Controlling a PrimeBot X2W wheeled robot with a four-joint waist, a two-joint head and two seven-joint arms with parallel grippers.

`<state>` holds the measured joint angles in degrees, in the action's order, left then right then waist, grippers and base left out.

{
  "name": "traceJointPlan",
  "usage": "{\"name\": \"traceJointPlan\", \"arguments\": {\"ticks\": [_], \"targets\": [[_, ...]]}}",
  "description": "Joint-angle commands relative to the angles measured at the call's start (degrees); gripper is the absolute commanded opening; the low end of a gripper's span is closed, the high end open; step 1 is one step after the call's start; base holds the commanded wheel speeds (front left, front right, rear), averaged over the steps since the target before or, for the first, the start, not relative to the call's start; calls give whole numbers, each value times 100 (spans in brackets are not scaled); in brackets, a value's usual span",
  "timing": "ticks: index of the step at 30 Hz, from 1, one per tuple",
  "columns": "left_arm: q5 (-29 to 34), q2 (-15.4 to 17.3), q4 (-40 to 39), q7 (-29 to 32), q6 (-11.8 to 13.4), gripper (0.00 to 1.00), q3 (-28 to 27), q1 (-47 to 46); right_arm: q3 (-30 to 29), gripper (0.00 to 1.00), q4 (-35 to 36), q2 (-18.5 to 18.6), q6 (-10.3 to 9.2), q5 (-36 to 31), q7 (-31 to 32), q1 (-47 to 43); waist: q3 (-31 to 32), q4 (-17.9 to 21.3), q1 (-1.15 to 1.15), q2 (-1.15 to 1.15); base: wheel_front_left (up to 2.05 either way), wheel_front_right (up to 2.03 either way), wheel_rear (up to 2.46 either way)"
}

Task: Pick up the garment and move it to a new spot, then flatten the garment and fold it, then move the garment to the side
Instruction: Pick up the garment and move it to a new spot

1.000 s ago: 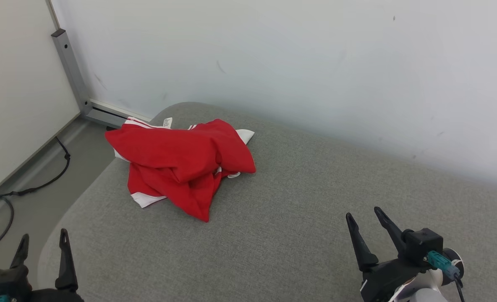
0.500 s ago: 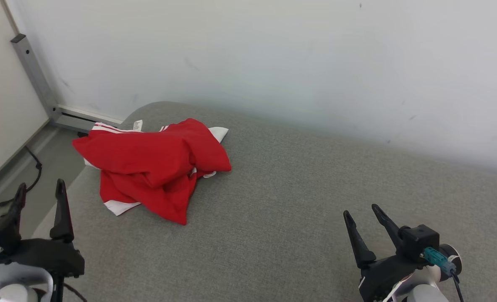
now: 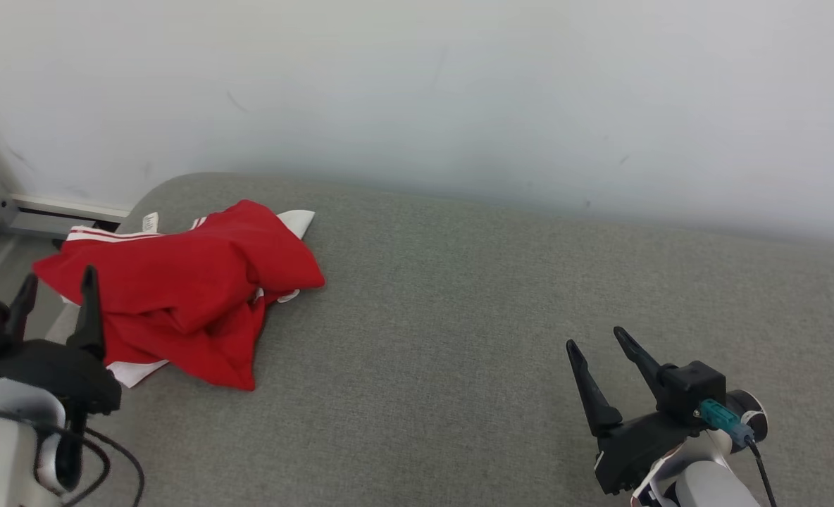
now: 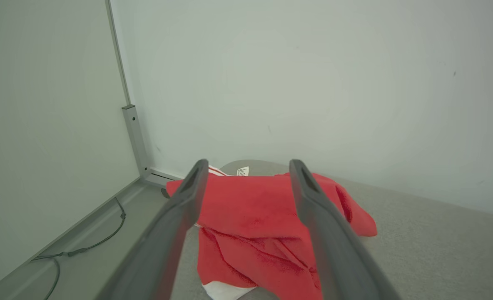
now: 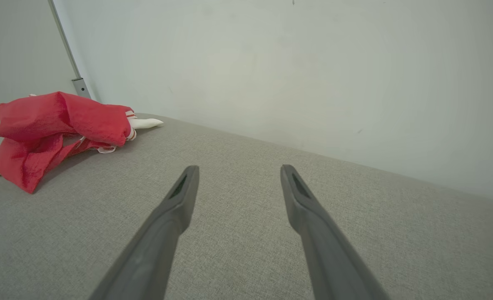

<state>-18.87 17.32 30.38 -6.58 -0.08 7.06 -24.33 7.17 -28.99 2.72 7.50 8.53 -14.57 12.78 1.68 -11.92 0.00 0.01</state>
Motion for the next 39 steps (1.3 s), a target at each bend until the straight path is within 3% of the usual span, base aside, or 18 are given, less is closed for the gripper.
{"name": "traceJointPlan", "arguments": {"ticks": [1, 11, 15, 32, 39], "targets": [[-27, 102, 216, 22, -91, 100, -11, -242, 2, 100, 32, 30, -2, -60, 19, 115, -174, 242, 0, -1, 0, 0, 0], [-341, 438, 1496, 164, -595, 100, -11, -1285, 24, 100, 108, 32, -1, -103, 25, 307, -564, 806, 0, -1, 0, 0, 0], [-467, 651, 1878, 263, -691, 100, 65, -1598, -11, 100, 141, 31, -1, -148, 23, 380, -728, 1000, 0, -1, 0, 0, 0], [-1916, 1421, 2513, 1923, -734, 100, 973, -2032, -6, 100, 216, 27, -1, -173, 41, 654, -1223, 1544, 0, -1, 0, 0, 0], [-2442, 1571, 2604, 2628, -734, 100, 1359, -2005, -73, 100, 237, 26, -2, -251, 47, 675, -1276, 1587, 0, -1, 0, 0, 0]]}}
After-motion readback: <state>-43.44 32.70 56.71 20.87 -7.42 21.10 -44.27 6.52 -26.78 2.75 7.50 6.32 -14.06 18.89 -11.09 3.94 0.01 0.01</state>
